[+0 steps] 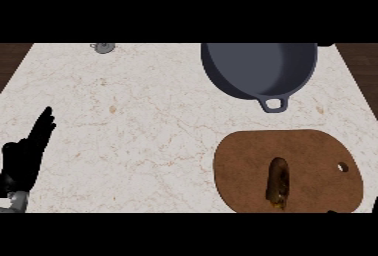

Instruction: Pick the sweet potato from the cutting board and place it in the pot

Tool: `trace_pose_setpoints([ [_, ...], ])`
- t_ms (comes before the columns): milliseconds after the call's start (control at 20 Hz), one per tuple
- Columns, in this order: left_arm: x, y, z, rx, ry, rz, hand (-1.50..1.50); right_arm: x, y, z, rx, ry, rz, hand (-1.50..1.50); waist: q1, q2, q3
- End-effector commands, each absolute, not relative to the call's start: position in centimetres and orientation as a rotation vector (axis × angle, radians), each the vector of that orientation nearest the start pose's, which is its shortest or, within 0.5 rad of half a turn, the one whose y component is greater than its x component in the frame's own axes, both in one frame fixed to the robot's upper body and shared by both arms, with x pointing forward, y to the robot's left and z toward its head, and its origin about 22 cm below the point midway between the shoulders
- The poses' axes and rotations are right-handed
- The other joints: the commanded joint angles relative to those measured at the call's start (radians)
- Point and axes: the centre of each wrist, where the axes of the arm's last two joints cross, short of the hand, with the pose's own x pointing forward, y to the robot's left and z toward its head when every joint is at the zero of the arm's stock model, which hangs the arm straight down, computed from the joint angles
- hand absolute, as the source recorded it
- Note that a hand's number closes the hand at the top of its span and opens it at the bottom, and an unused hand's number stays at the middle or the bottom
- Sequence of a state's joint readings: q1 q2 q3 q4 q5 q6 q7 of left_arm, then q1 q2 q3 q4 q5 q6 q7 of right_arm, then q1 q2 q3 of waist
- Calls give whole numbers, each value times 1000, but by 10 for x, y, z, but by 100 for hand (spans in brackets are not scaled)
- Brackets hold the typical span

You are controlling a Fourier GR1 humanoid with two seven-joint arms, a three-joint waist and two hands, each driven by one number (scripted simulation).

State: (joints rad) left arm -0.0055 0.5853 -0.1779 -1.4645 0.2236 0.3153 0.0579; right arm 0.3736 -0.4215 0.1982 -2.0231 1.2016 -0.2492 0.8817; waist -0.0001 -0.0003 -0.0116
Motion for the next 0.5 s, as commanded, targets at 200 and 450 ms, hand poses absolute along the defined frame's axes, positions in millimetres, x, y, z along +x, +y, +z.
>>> trace_pose_setpoints([
  [200, 247, 325, 28, 426, -1414, -176, 0, 167, -210, 57, -1383, -407, 601, -150, 47, 15, 5],
  [450, 247, 315, 26, 398, -1408, -183, 0, 188, -170, 57, -1246, -276, 614, -150, 49, 15, 6],
])
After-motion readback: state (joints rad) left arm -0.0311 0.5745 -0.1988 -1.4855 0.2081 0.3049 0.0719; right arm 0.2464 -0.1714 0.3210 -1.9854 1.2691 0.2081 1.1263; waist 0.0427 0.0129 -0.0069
